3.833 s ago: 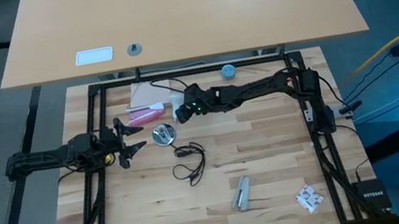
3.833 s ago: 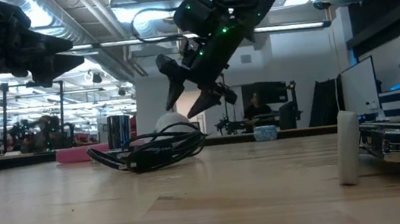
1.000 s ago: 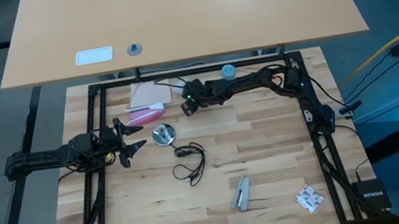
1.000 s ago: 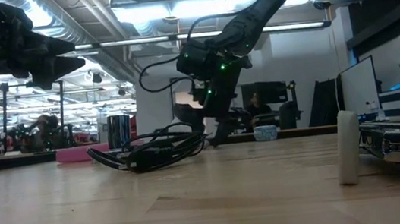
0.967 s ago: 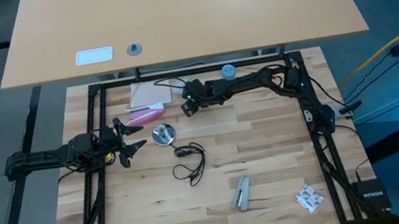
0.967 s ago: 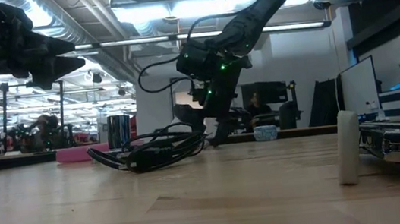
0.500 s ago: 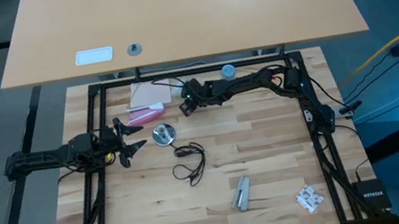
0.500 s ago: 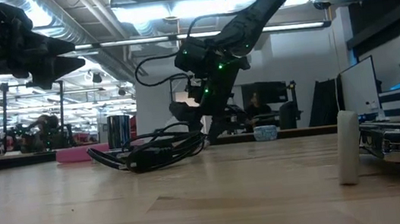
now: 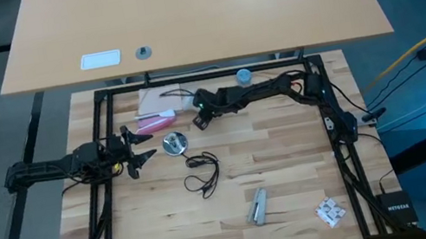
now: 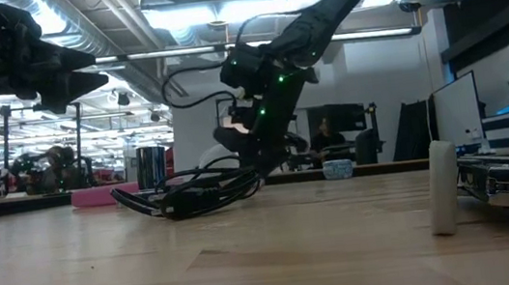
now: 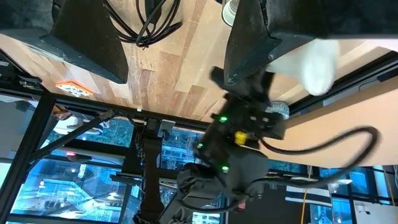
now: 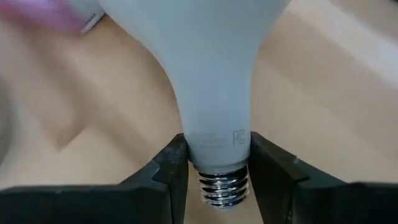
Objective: Screw lightbulb
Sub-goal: Insert the lightbulb into the lamp
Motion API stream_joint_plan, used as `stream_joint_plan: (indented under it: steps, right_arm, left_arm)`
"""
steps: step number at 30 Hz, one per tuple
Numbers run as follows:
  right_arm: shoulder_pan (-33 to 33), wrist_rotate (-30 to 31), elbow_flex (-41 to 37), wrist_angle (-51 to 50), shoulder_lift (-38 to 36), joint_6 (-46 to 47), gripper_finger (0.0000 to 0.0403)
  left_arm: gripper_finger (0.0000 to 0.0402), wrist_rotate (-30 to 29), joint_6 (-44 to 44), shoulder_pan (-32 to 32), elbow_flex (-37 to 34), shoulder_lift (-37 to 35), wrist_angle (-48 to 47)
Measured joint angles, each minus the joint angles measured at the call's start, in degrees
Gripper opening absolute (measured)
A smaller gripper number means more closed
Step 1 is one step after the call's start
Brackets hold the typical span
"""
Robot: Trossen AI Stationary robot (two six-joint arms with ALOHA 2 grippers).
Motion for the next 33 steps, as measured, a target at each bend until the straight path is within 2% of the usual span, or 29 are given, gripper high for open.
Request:
stream_joint_plan:
  steps: [5, 9, 20, 26, 33]
  right_arm:
    - [3.3, 0.1, 0.1, -7.5, -1.3, -3.4, 0.0148]
    - [6.6, 2.5, -0.1, -14.8, -2.8, -6.0, 0.015]
    - [15.4, 6.4, -0.3, -38.4, -7.8, -6.1, 0.0153]
    - [18.3, 6.1, -0.3, -43.4, -8.9, -6.1, 0.0153]
    - [18.5, 2.5, -0.3, -50.5, -9.1, -7.4, 0.0151]
  left_arm:
    - [0.0258, 0.0, -0.3, 0.0, 0.0, 0.0, 0.0]
    - [0.0258, 0.0, -0.4, 0.0, 0.0, 0.0, 0.0]
    - [0.0258, 0.0, -0.4, 0.0, 0.0, 0.1, 0.0]
    - [0.0258, 0.0, -0.4, 0.0, 0.0, 0.1, 0.0]
    - [0.0258, 0.0, -0.4, 0.0, 0.0, 0.1, 0.0]
